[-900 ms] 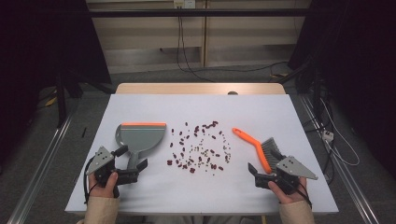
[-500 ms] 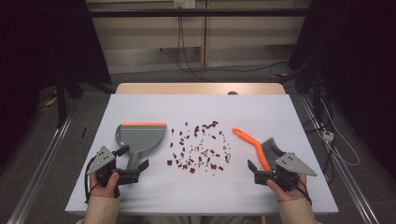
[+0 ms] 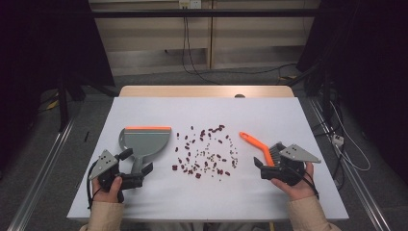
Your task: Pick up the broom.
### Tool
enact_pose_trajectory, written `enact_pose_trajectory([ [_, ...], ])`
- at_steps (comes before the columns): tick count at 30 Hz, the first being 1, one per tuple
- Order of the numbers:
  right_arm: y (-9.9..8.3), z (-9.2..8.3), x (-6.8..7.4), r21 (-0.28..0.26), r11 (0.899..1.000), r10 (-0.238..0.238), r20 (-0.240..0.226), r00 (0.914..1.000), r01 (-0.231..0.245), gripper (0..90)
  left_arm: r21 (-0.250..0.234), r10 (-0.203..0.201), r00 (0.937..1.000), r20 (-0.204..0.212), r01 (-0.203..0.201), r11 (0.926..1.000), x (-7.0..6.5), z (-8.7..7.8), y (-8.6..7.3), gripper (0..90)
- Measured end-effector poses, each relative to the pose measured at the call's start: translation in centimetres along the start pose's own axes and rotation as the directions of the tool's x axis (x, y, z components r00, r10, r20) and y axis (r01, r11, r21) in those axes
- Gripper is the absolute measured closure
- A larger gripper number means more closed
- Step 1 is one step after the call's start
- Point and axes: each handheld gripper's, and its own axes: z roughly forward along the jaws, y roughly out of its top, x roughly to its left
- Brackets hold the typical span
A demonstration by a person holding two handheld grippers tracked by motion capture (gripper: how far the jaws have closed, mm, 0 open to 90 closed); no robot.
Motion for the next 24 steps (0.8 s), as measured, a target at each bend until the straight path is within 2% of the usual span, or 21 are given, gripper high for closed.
enact_pose_trajectory([
  [6, 0.6, 0.4, -0.3, -0.015, 1.000, 0.028, -0.026, 0.9993, -0.028, 4.6, -0.004, -0.002, 0.9999, 0.010, 0.002, 1.0000, -0.1, -0.1, 0.0, 3.2],
  [7, 0.9, 0.7, -0.5, -0.009, 0.999, 0.051, -0.032, 0.9982, -0.051, 6.1, -0.005, -0.001, 1.0000, 0.008, 0.001, 1.0000, -0.1, -0.1, 0.0, 3.3],
  [10, 1.4, 1.3, -0.9, 0.006, 0.997, 0.076, -0.038, 0.9964, -0.076, 8.9, 0.003, -0.004, 1.0000, 0.004, 0.004, 1.0000, 0.1, -0.2, -0.1, 3.3],
  [13, 2.0, 2.2, -1.5, 0.081, 0.992, 0.099, -0.035, 0.9945, -0.096, 10.3, 0.004, 0.000, 1.0000, 0.003, 0.000, 1.0000, 0.1, -0.3, -0.1, 3.3],
  [15, 2.3, 2.6, -1.8, 0.113, 0.989, 0.103, -0.036, 0.9941, -0.098, 14.5, 0.005, 0.000, 1.0000, 0.004, 0.000, 1.0000, 0.0, -0.3, -0.1, 3.3],
  [16, 2.3, 2.6, -1.8, 0.113, 0.989, 0.103, -0.036, 0.9941, -0.098, 14.5, 0.005, 0.000, 1.0000, 0.003, 0.000, 1.0000, 0.0, -0.3, -0.1, 3.3],
  [17, 2.5, 2.9, -2.2, 0.130, 0.987, 0.101, -0.032, 0.9944, -0.096, 19.0, 0.005, -0.004, 1.0000, 0.003, 0.004, 1.0000, -0.1, -0.2, -0.1, 3.4],
  [19, 2.6, 3.0, -2.3, 0.138, 0.986, 0.098, -0.035, 0.9946, -0.092, 19.9, 0.005, -0.003, 1.0000, 0.005, 0.003, 1.0000, -0.1, -0.1, -0.1, 3.4],
  [21, 3.0, 3.5, -2.8, 0.182, 0.978, 0.112, -0.026, 0.9934, -0.105, 23.2, 0.006, 0.002, 0.9999, 0.011, -0.002, 1.0000, -0.2, 0.1, -0.1, 3.4],
  [24, 3.3, 3.9, -3.2, 0.199, 0.975, 0.106, -0.015, 0.9942, -0.101, 24.8, 0.005, 0.004, 0.9999, 0.015, -0.004, 1.0000, -0.2, 0.1, -0.1, 3.4],
])
